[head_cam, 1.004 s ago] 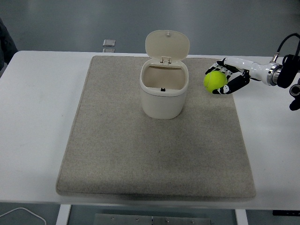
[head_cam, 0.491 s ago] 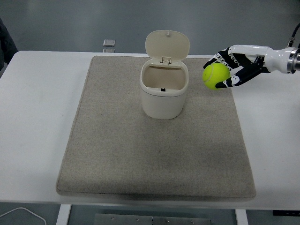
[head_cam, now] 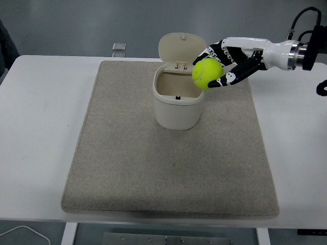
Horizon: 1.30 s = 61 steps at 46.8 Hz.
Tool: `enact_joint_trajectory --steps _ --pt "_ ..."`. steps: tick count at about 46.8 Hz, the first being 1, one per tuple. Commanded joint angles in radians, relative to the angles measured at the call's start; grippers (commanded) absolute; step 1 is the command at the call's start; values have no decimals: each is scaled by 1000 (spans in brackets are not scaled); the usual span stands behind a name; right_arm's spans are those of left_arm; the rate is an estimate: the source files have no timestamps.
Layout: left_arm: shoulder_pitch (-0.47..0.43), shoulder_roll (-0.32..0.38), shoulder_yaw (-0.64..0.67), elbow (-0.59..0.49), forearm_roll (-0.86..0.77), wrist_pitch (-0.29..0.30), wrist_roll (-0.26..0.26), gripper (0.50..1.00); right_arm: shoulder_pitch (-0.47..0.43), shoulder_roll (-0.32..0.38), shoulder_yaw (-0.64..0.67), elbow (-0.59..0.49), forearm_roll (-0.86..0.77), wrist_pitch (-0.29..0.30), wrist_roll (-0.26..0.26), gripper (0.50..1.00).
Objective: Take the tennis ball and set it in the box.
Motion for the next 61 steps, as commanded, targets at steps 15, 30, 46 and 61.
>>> enact_joint_trajectory --steps 15,30,46,61 --pt "0 0 -1 0 1 1 0 992 2 88 -17 -21 -26 -101 0 623" --pt "0 0 0 0 0 -1 1 992 0 95 -20 -25 -35 -135 0 735" --pt "0 0 -1 0 1 1 0 992 0 101 -30 -25 -40 -135 0 838" --pt "0 0 0 0 1 1 1 992 0 101 -31 -25 -42 -135 0 844"
